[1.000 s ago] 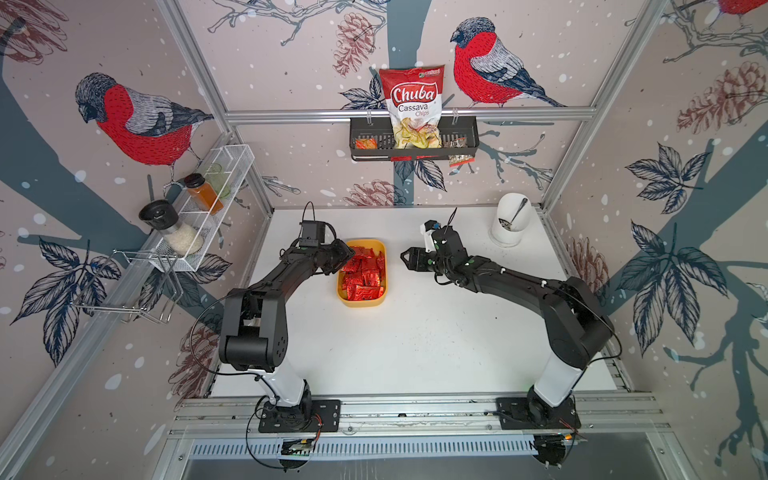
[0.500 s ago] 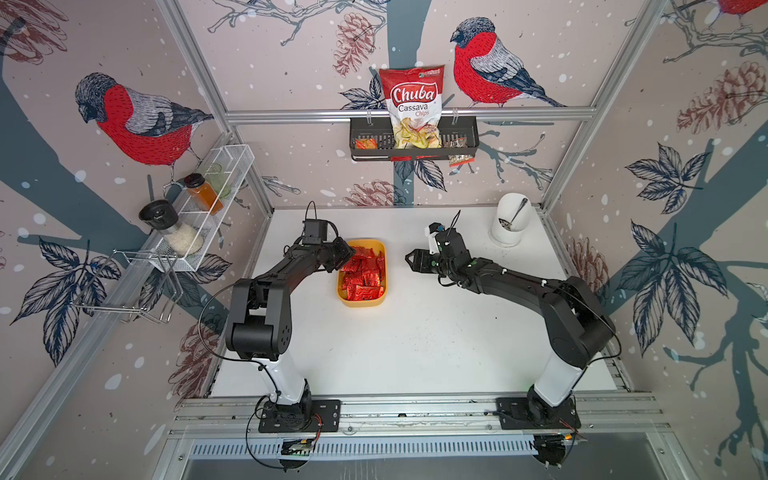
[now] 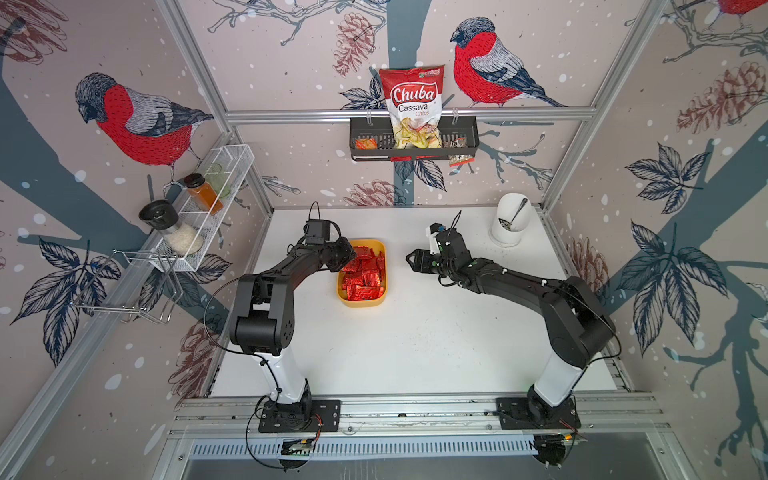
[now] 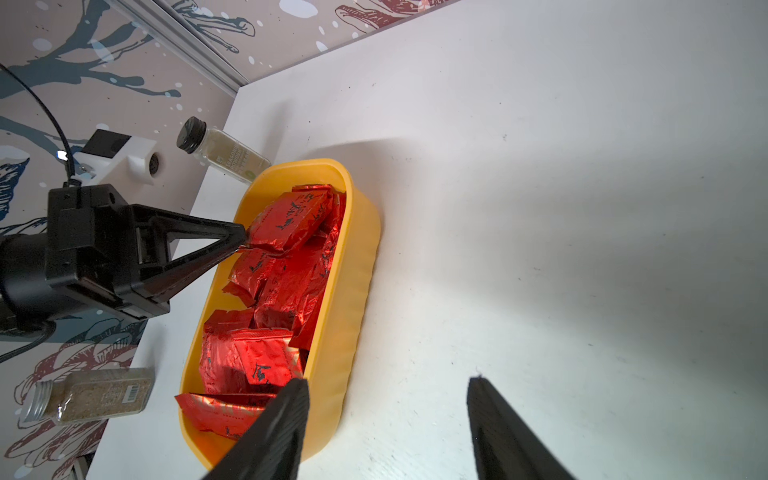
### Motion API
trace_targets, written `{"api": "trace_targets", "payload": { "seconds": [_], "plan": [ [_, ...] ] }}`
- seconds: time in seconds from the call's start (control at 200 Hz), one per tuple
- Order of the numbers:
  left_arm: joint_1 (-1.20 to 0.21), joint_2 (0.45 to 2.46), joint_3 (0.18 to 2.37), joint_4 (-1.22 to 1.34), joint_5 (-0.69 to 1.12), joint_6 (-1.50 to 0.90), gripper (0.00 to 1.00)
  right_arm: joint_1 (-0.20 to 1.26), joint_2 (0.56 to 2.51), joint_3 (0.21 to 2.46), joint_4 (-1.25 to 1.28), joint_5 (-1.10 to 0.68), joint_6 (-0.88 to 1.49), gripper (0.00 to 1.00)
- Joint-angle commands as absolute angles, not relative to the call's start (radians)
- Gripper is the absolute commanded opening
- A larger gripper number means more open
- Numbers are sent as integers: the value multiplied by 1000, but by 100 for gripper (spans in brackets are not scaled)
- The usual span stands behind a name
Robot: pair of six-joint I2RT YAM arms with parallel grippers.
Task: Take the tea bags out of the storage box
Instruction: Pick up the tea bag from the storage box, then place the tea bag at the center of the board.
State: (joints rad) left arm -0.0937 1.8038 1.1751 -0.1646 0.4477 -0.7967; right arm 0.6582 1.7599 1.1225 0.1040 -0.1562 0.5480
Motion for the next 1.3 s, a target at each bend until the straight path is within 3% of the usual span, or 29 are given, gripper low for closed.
{"api": "trace_targets", "payload": {
  "seconds": [0.0, 0.475, 0.735, 1.026, 1.296],
  "plan": [
    [-98, 1794, 1159, -134, 466, -798, 0, 658, 1753, 1120, 119, -158, 549, 66],
    [-116, 1548, 1095, -144, 499, -707, 0, 641, 1726, 1137, 139, -244, 606, 65],
    [-252, 1516, 1155, -122, 499, -621, 0, 543, 1648, 1091, 185, -351, 692, 65],
    [-492, 1734, 1386, -69, 391, -569, 0, 367, 1377, 967, 94, -360, 685, 66],
    [-567, 2081, 1676, -21, 374, -591, 0, 314, 1164, 870, -7, -333, 635, 68]
  ]
}}
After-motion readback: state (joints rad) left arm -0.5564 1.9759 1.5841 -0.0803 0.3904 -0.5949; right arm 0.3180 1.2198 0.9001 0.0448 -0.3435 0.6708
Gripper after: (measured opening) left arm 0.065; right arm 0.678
